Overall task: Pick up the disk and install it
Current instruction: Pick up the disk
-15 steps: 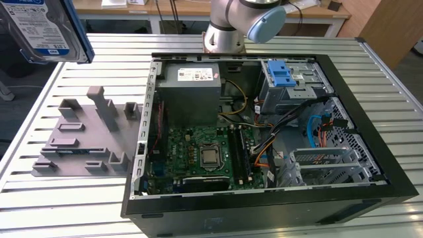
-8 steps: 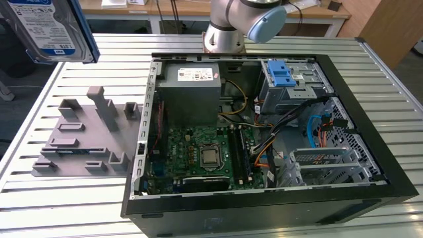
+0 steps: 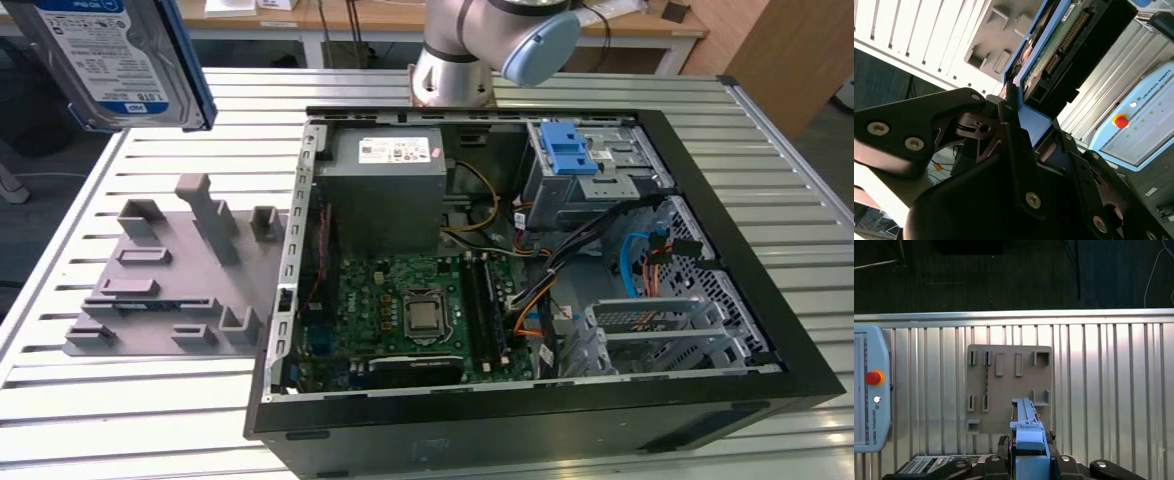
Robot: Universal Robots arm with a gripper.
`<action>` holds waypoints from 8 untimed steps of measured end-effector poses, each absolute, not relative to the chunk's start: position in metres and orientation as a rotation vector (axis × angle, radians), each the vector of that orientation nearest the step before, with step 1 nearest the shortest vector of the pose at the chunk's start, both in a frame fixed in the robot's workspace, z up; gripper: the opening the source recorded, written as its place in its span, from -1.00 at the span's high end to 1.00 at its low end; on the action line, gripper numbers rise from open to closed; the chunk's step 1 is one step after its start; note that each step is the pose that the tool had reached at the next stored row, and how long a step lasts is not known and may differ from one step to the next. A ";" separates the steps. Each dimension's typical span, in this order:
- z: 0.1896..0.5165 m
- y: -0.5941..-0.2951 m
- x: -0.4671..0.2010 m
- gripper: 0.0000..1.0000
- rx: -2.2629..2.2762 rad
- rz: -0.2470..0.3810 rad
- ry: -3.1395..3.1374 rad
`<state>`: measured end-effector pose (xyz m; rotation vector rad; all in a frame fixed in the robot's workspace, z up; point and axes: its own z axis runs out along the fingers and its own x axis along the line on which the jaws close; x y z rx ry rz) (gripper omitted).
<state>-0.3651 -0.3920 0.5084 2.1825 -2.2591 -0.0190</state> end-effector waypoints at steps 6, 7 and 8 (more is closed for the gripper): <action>0.508 -0.401 -0.346 0.27 2.182 -0.021 -2.258; 0.508 -0.402 -0.344 0.27 2.182 -0.021 -2.258; 0.508 -0.403 -0.343 0.27 2.182 -0.021 -2.258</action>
